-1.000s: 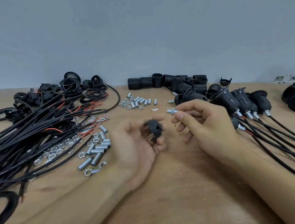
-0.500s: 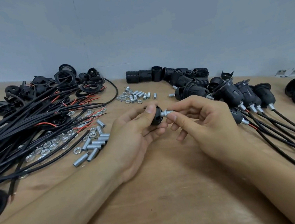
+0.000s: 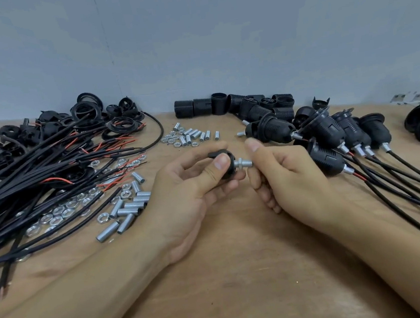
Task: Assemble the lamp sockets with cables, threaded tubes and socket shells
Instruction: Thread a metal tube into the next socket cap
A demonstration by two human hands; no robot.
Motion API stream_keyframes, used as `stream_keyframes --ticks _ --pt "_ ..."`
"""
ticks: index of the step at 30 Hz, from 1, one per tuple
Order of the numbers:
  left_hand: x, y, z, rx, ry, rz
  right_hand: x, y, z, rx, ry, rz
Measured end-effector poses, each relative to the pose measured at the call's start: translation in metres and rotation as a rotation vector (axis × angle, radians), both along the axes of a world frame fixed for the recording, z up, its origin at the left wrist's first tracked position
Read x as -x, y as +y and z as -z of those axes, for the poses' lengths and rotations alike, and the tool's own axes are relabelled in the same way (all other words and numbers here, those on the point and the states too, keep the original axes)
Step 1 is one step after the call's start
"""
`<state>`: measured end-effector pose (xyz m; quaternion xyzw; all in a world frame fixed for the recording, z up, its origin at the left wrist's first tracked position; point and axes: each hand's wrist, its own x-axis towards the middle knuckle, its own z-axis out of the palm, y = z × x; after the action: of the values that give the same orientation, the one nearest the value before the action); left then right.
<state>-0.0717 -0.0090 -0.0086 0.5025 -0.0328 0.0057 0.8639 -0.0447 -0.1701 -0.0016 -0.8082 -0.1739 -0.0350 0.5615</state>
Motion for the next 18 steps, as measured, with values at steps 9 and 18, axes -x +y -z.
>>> stream_keyframes --ticks 9,18 --pt "0.0007 -0.0047 -0.0012 0.023 0.046 -0.055 -0.0024 0.0001 0.0016 0.059 -0.116 -0.052" --pt "-0.0013 -0.0044 -0.0005 0.021 0.056 -0.072 -0.0064 -0.0036 0.0011 0.098 -0.127 -0.033"
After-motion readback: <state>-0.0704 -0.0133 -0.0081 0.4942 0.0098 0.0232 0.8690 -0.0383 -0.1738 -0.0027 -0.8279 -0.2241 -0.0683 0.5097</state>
